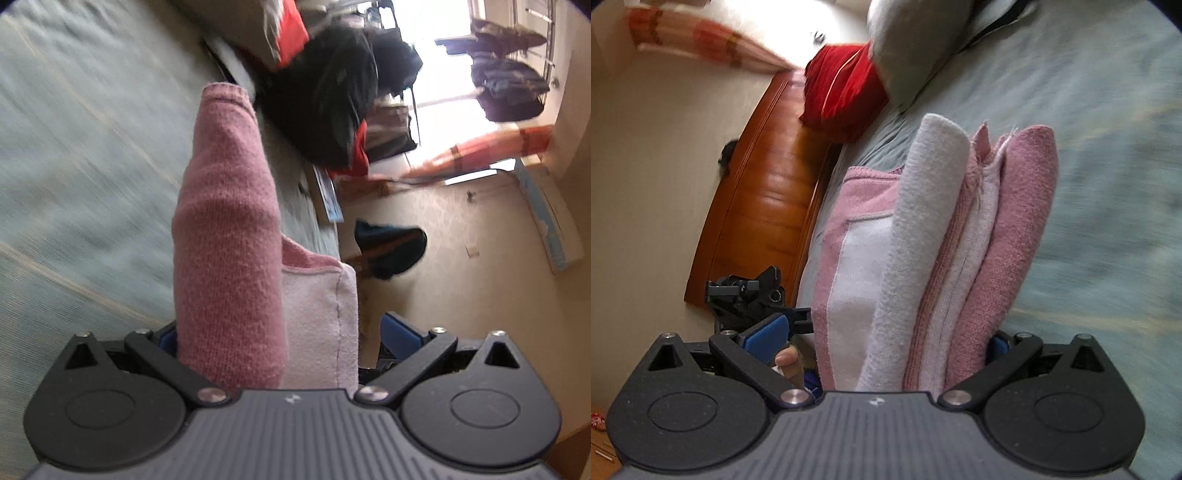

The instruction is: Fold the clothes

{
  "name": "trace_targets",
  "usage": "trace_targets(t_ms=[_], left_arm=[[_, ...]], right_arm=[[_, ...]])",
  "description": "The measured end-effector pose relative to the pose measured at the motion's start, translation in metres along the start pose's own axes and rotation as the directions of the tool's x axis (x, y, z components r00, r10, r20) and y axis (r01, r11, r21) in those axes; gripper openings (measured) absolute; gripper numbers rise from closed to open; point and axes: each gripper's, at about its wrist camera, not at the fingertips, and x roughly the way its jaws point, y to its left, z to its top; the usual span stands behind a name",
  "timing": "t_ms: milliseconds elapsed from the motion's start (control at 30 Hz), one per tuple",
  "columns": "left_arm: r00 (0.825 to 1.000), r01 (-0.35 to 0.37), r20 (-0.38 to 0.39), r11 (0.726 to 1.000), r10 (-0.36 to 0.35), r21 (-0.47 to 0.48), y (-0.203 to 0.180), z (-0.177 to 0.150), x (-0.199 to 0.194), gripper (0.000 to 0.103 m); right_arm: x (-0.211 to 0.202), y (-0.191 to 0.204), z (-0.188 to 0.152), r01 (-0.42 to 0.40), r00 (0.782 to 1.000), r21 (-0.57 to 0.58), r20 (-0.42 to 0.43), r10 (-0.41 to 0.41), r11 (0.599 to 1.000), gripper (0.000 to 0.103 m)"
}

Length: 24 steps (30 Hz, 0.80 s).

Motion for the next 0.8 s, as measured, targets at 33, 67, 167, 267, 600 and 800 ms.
trace_targets(t_ms=[33, 67, 167, 267, 600, 800], left_arm=[[1.0, -0.008, 0.018, 1.0, 0.008, 0.0, 0.004, 0.006, -0.012, 0.101], [0.999, -0.017, 0.037, 1.0, 0.017, -0.004, 0.008, 0.012, -0.025, 0.101], [0.994, -0.057, 0.089, 0.998, 0.058, -0.012, 0.022, 0.033, -0.064, 0.101], [0.985, -0.101, 0.139, 0.995, 0.102, -0.015, 0.039, 0.054, -0.104, 0.101], [0.931, -0.239, 0.27, 0.969, 0.246, -0.061, 0.102, 0.11, -0.222, 0.101], [0.897, -0.31, 0.309, 0.948, 0.315, -0.068, 0.133, 0.14, -0.262, 0.101]], right_arm=[[0.013, 0.007, 0.005, -0.003, 1.0, -0.009, -0.015, 0.003, 1.0, 0.103], [0.028, 0.014, 0.009, -0.008, 1.0, -0.017, -0.029, 0.007, 1.0, 0.103], [0.08, 0.035, 0.022, -0.035, 0.997, -0.037, -0.073, 0.033, 0.999, 0.103], [0.133, 0.053, 0.032, -0.063, 0.992, -0.056, -0.114, 0.056, 0.996, 0.103], [0.305, 0.092, 0.051, -0.127, 0.964, -0.089, -0.246, 0.101, 0.988, 0.103], [0.38, 0.099, 0.054, -0.152, 0.958, -0.073, -0.256, 0.129, 0.986, 0.103]])
